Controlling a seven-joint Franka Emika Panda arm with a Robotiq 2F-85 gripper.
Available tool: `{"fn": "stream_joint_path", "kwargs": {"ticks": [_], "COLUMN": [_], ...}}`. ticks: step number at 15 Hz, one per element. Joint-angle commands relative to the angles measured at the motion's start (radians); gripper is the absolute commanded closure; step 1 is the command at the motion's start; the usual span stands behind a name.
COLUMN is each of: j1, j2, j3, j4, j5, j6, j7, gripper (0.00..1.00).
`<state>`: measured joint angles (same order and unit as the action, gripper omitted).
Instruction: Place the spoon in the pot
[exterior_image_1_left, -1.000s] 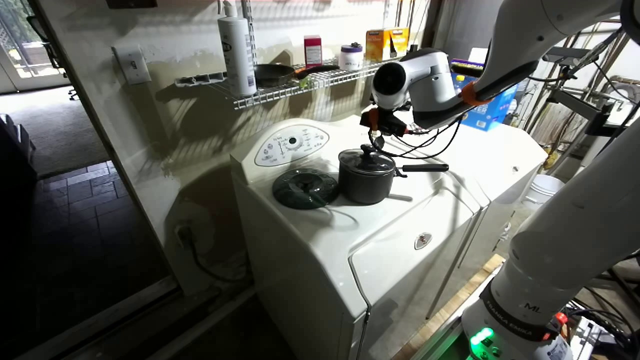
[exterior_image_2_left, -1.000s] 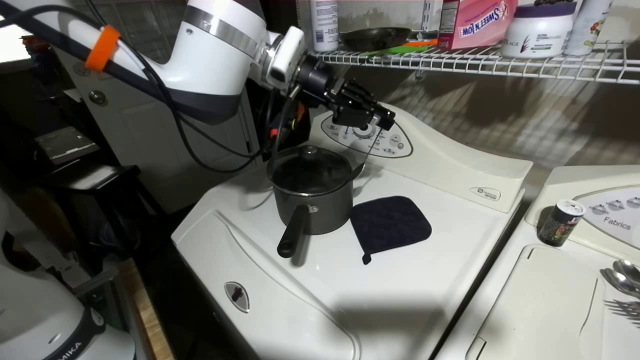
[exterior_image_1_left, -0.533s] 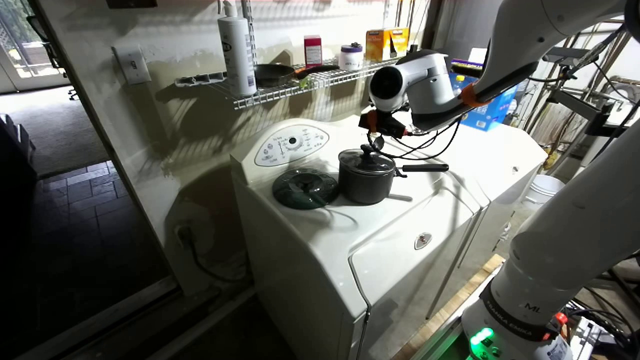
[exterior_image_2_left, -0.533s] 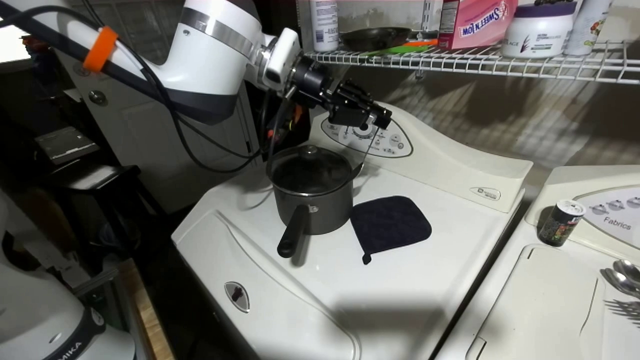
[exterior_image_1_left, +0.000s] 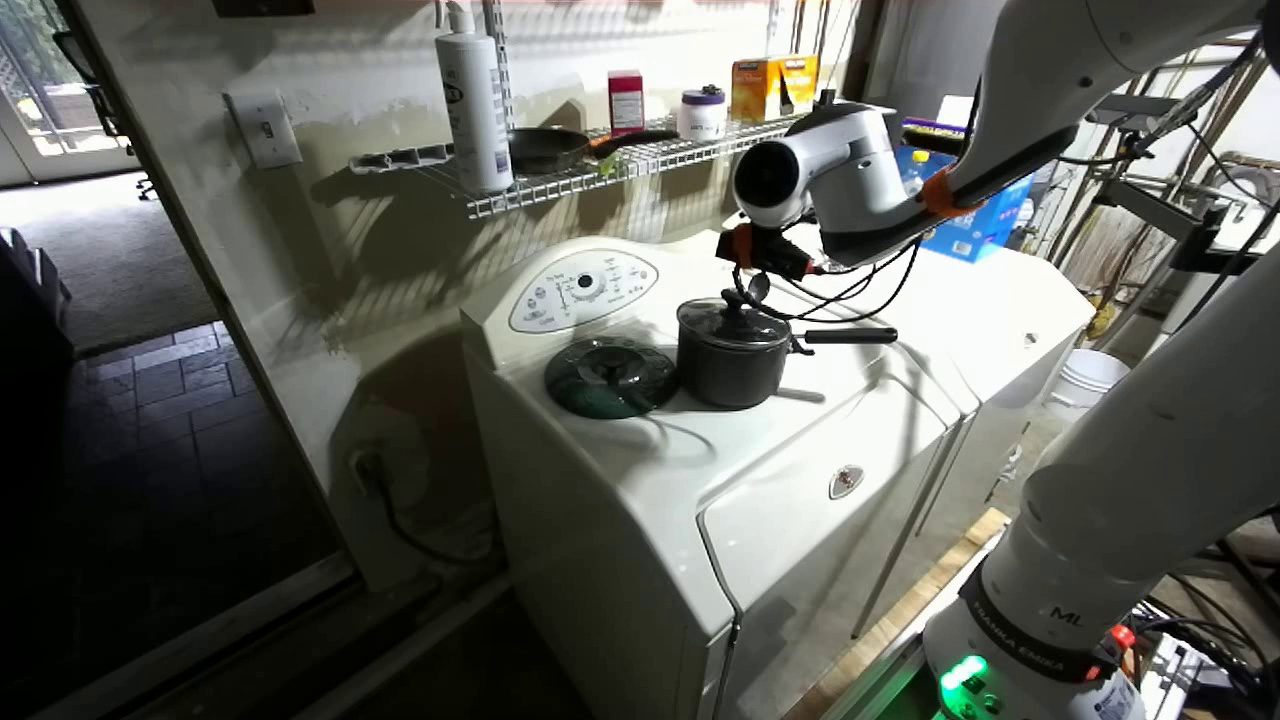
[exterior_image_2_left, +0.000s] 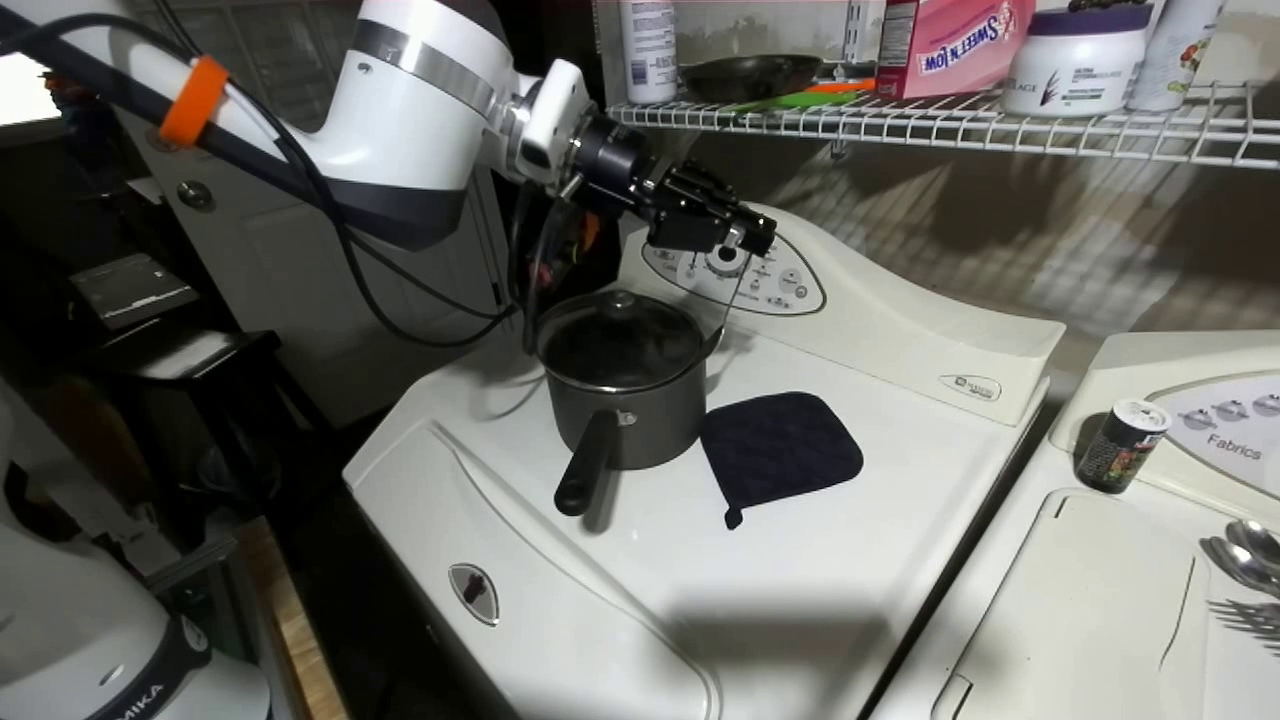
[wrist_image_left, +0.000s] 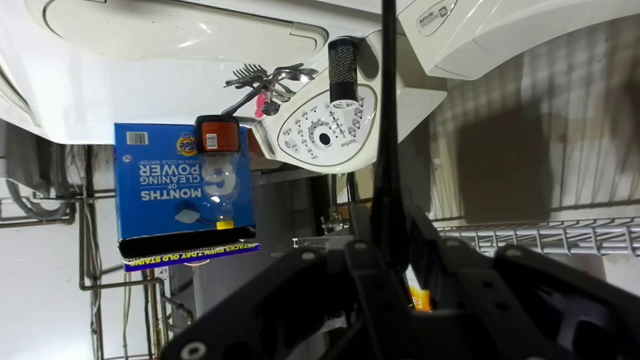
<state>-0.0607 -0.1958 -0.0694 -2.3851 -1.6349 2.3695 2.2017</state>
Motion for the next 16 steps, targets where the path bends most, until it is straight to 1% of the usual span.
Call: {"fn": "stream_joint_path", "kwargs": {"ticks": [1, 16], "j1": [0.014, 0.048], "j2": [-0.031, -0.02], "j3": [0.008, 0.044], "j4": [-0.032, -0.036], "j5": [-0.033, -0.031], "j6": [-0.033, -0.143], "j7": [0.046, 0.052], "gripper": [0.95, 0.95]}}
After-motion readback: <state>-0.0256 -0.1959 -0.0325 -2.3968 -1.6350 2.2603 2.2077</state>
